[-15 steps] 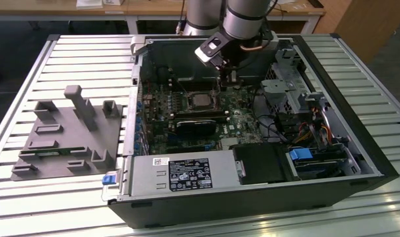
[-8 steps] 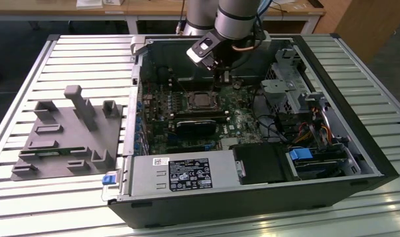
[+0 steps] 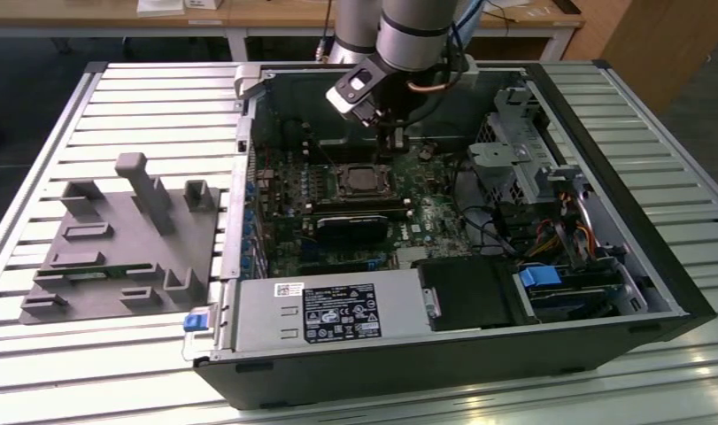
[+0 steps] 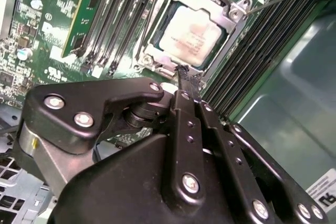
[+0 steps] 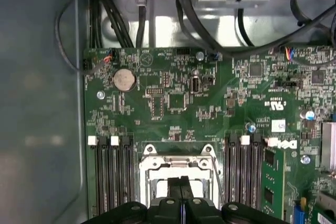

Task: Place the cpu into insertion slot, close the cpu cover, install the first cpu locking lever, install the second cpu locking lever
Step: 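Close the cpu cover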

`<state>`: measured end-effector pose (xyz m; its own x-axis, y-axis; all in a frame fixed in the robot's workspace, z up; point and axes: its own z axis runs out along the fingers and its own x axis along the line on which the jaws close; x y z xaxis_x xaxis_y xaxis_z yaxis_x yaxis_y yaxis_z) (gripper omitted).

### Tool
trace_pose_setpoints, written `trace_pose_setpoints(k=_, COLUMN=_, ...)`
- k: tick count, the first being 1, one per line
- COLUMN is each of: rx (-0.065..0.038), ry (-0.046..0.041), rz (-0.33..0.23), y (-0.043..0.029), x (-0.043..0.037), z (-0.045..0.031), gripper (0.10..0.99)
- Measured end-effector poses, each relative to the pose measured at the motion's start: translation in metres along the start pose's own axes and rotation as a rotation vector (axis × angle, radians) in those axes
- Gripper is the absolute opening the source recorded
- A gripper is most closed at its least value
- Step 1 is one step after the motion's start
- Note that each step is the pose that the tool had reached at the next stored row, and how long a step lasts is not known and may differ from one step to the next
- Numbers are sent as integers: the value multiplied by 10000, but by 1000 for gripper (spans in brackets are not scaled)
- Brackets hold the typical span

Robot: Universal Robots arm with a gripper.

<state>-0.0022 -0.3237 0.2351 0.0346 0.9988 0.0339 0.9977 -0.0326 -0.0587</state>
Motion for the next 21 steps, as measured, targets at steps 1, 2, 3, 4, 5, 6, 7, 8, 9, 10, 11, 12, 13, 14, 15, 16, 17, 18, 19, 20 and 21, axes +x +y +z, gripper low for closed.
trace_pose_setpoints(k=1, rx=-15, ry=14, rz=-1, y=-16, x=-1, z=4, gripper=106)
trace_pose_setpoints(k=2, rx=-34, ry=32, rz=-3, y=-31, x=-2, z=9, gripper=106)
trace_pose_setpoints(k=3, rx=-60, ry=51, rz=-5, y=-48, x=-3, z=15, gripper=106)
trace_pose_setpoints(k=4, rx=-96, ry=68, rz=-7, y=-64, x=-4, z=21, gripper=106)
trace_pose_setpoints(k=5, rx=-136, ry=90, rz=-10, y=-80, x=-6, z=26, gripper=106)
trace_pose_setpoints(k=6, rx=-179, ry=115, rz=-13, y=-96, x=-7, z=32, gripper=106)
trace_pose_setpoints(k=7, rx=-223, ry=140, rz=-16, y=-111, x=-8, z=38, gripper=106)
trace_pose_setpoints(k=8, rx=-271, ry=165, rz=-19, y=-130, x=-10, z=44, gripper=106)
trace_pose_setpoints(k=9, rx=-315, ry=188, rz=-22, y=-147, x=-11, z=50, gripper=106)
trace_pose_setpoints(k=10, rx=-372, ry=218, rz=-26, y=-172, x=-13, z=59, gripper=106)
trace_pose_setpoints(k=11, rx=-396, ry=225, rz=-27, y=-187, x=-13, z=63, gripper=106)
trace_pose_setpoints(k=12, rx=-419, ry=230, rz=-28, y=-201, x=-15, z=69, gripper=106)
trace_pose_setpoints(k=13, rx=-439, ry=232, rz=-29, y=-214, x=-17, z=77, gripper=106)
trace_pose_setpoints(k=14, rx=-459, ry=236, rz=-30, y=-226, x=-19, z=85, gripper=106)
trace_pose_setpoints(k=15, rx=-480, ry=238, rz=-31, y=-238, x=-21, z=93, gripper=106)
trace_pose_setpoints(k=16, rx=-498, ry=239, rz=-32, y=-249, x=-24, z=100, gripper=106)
trace_pose_setpoints(k=17, rx=-515, ry=239, rz=-33, y=-260, x=-26, z=107, gripper=106)
trace_pose_setpoints(k=18, rx=-530, ry=240, rz=-34, y=-269, x=-29, z=114, gripper=106)
trace_pose_setpoints(k=19, rx=-544, ry=242, rz=-34, y=-278, x=-31, z=121, gripper=106)
trace_pose_setpoints(k=20, rx=-557, ry=242, rz=-35, y=-289, x=-34, z=127, gripper=106)
trace_pose_setpoints(k=21, rx=-569, ry=243, rz=-35, y=-299, x=-36, z=131, gripper=106)
